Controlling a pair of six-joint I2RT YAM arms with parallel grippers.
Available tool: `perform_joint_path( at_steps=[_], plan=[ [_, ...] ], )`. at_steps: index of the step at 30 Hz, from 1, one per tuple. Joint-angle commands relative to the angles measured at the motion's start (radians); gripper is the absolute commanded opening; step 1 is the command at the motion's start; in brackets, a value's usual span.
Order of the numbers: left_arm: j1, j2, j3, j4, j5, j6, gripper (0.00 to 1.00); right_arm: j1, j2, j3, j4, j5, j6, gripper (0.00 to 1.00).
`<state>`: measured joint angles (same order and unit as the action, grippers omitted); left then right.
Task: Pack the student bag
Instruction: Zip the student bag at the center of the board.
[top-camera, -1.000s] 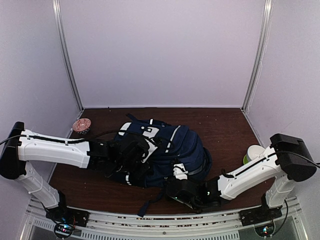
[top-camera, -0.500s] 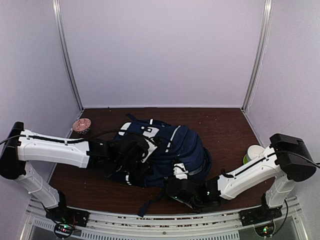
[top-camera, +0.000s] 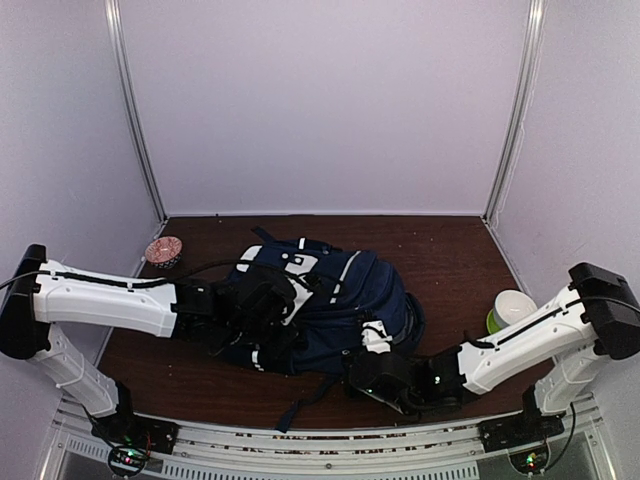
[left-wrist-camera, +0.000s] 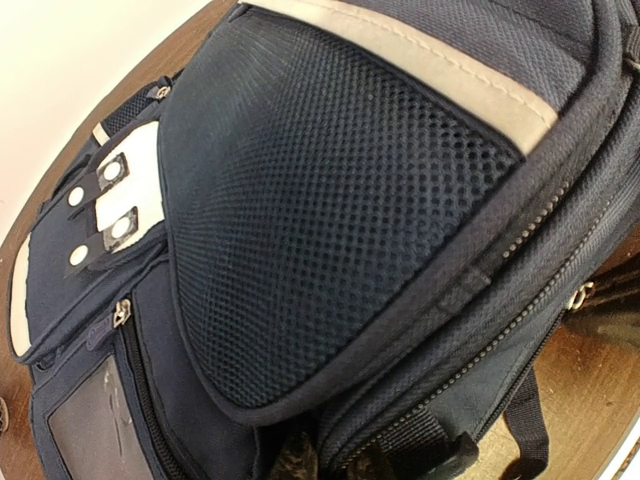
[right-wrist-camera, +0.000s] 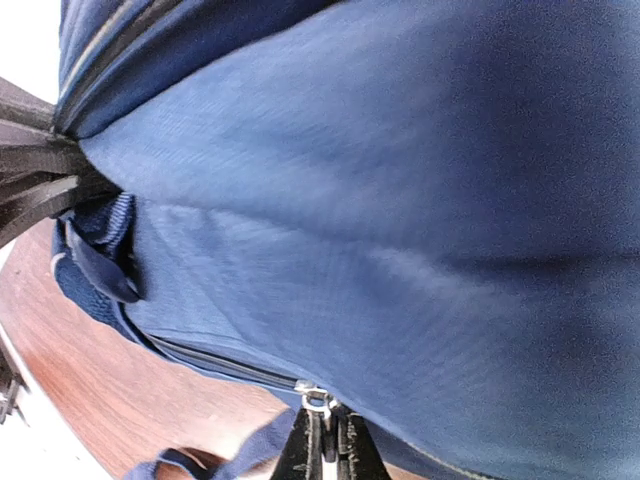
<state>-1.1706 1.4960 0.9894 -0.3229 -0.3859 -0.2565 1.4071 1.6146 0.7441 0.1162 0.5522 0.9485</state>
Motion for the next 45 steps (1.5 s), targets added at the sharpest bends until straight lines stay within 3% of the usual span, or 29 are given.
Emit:
perform_joint_path(
  at_steps=[1,11,24,31,39,41,43,45],
  plan=[
    [0.008,-0.045,-0.005,0.115,-0.045,-0.059,0.0,-0.01,-0.053,-0.038,-0.129,0.084,-0.021,0.0],
    [0.017,-0.026,-0.037,0.104,-0.073,-0.077,0.0,-0.01,-0.17,-0.082,-0.271,0.141,-0.013,0.0],
    [0.025,-0.057,-0.095,0.087,-0.083,-0.105,0.0,-0.011,-0.336,-0.134,-0.477,0.229,0.113,0.0],
    [0.023,-0.134,-0.173,0.087,-0.067,-0.123,0.0,-0.009,-0.398,-0.152,-0.352,0.149,-0.007,0.0],
    [0.022,-0.287,-0.285,-0.002,-0.073,-0.168,0.0,-0.004,-0.344,-0.094,-0.26,0.035,-0.077,0.0],
    [0.019,-0.333,-0.316,-0.014,-0.064,-0.189,0.16,0.004,-0.319,-0.084,-0.224,0.002,-0.088,0.0],
    [0.01,-0.386,-0.341,-0.028,-0.047,-0.199,0.47,0.015,-0.298,-0.068,-0.192,-0.023,-0.107,0.0],
    [-0.01,-0.443,-0.341,-0.048,-0.022,-0.198,0.69,0.023,-0.282,-0.051,-0.179,-0.042,-0.121,0.0]
  ],
)
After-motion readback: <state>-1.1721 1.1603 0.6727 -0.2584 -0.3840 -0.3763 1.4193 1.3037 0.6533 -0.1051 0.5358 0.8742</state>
